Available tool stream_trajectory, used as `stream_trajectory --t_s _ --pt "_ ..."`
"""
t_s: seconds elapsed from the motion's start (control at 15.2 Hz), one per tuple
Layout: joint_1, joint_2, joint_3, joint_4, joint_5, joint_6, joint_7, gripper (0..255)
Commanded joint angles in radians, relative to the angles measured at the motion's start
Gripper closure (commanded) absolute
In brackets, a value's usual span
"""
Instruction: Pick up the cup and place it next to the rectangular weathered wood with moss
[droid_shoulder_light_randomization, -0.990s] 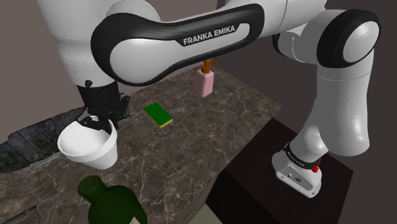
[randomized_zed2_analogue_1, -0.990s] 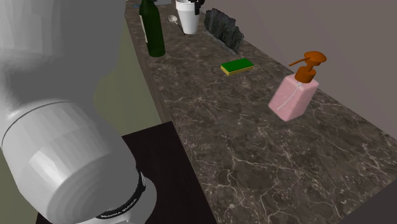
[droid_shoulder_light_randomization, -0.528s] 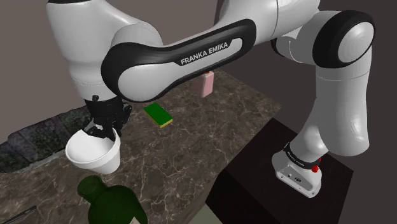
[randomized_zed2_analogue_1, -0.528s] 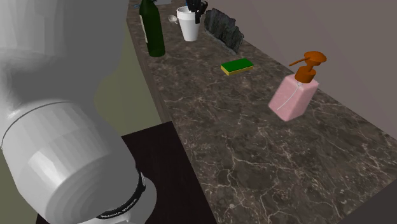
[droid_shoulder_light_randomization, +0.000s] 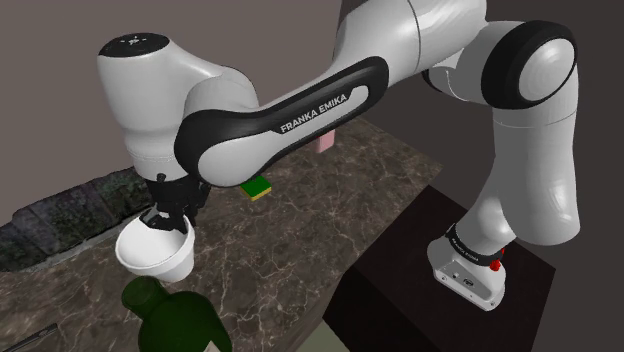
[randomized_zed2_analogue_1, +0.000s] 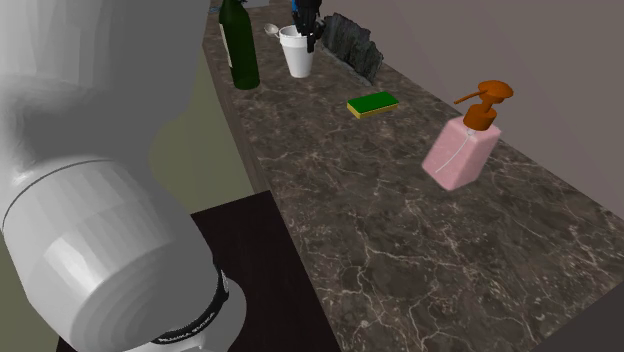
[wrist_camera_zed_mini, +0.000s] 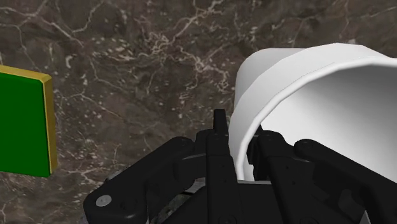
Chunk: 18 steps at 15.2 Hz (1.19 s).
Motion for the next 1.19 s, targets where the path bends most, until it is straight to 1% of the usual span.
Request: stream_trajectory --t_s 0.0,0.4,0.46,0.79,1.06,1.12 --pt "0.001 0.003 -0.001 -0.008 -0.003 0.012 0.003 255" --pt "0.001 0.003 -0.001 -0.008 -0.003 0.012 0.003 255" --pt "0.001 0.003 -0.001 -0.008 -0.003 0.012 0.003 0" --pt "0.001 0.004 -0.001 -0.008 -0.003 0.012 0.003 0" --pt "-0.006 -0.044 0.016 0.049 0.025 -0.087 -0.015 0" --pt "-0.006 -0.044 0.016 0.049 0.025 -0.087 -0.015 0"
